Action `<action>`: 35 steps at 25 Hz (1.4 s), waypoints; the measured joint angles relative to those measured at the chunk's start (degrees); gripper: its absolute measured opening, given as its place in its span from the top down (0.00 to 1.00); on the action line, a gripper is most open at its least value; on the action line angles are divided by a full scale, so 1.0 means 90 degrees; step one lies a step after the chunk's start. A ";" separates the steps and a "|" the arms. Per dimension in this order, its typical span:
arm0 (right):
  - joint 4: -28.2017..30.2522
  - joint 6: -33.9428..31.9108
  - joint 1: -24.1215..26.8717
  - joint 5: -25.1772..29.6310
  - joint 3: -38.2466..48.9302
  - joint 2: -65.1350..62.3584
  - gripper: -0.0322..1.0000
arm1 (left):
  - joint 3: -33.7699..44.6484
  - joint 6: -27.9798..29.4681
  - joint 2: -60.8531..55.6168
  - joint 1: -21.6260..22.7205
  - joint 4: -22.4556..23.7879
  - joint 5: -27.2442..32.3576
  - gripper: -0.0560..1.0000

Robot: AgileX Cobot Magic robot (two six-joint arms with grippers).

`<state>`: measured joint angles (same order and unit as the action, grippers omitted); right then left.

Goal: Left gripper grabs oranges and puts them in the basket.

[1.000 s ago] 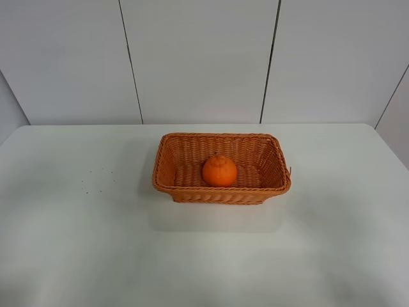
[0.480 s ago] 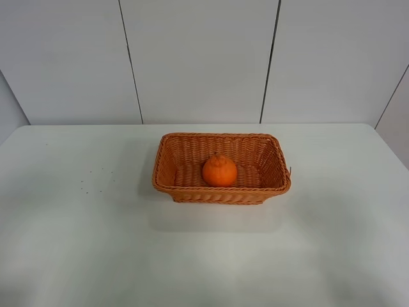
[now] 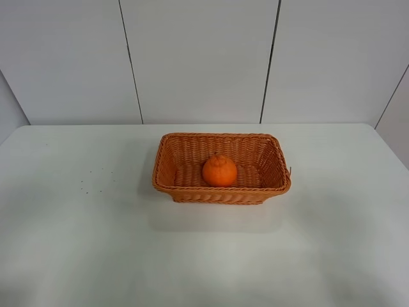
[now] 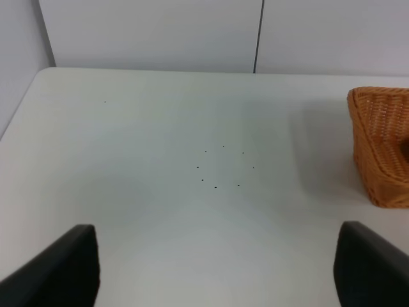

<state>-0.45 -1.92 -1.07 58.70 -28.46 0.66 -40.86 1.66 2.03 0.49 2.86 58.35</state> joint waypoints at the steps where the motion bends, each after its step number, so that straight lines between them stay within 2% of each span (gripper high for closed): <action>1: 0.0000 0.0000 0.0000 0.0000 0.0000 0.0000 0.30 | 0.0000 0.0000 -0.0074 0.0000 -0.0006 0.0032 0.14; 10: 0.0000 0.0000 0.0000 0.0000 0.0000 0.0000 0.30 | 0.0222 0.0014 -0.0253 0.0000 -0.0067 0.0261 0.14; 19: 0.0000 0.0000 0.0000 0.0000 0.0000 0.0000 0.30 | 0.1219 -0.0016 -0.0253 0.0000 -0.0080 0.0070 0.15; 35: 0.0000 0.0000 0.0000 0.0000 0.0000 0.0000 0.30 | 0.1389 -0.0022 -0.0253 -0.0007 0.0124 0.0206 0.16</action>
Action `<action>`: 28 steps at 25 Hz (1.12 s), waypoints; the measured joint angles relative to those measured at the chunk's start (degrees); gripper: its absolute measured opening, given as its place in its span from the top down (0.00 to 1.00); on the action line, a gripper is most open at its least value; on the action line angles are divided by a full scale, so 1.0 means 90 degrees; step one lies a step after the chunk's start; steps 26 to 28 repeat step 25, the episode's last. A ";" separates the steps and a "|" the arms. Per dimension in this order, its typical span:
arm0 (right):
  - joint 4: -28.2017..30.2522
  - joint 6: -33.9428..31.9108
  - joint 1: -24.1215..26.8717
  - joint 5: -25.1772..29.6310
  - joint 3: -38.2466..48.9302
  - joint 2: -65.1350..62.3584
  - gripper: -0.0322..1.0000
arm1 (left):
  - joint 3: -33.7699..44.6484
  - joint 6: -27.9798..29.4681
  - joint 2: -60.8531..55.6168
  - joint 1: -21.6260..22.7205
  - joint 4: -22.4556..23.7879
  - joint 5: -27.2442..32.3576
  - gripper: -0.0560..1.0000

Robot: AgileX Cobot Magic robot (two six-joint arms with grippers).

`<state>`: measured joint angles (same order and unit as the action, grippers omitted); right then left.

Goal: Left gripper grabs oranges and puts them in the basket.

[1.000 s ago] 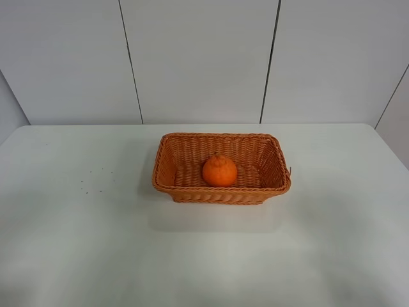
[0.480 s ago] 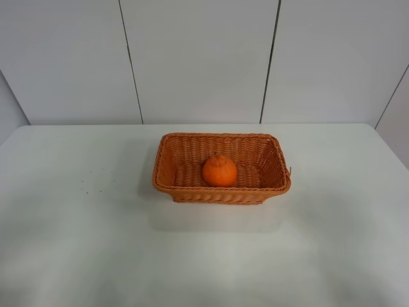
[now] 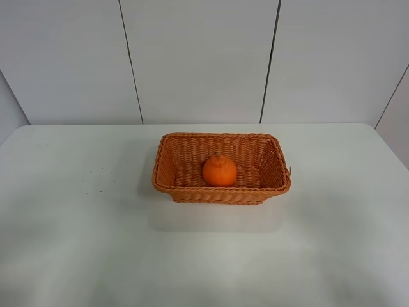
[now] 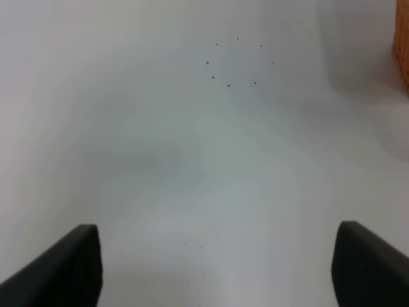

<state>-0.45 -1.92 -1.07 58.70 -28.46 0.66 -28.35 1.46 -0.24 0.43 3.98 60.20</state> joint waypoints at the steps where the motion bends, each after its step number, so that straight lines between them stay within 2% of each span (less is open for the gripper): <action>1: 0.0000 0.0000 0.0000 0.0000 0.0000 0.0000 0.30 | 0.0000 0.0000 0.0000 0.0000 0.0000 0.0000 0.16; 28: 0.0000 0.0000 0.0000 0.0000 0.0000 0.0000 0.30 | 0.0007 0.0007 0.0000 0.0000 0.0000 0.0000 0.16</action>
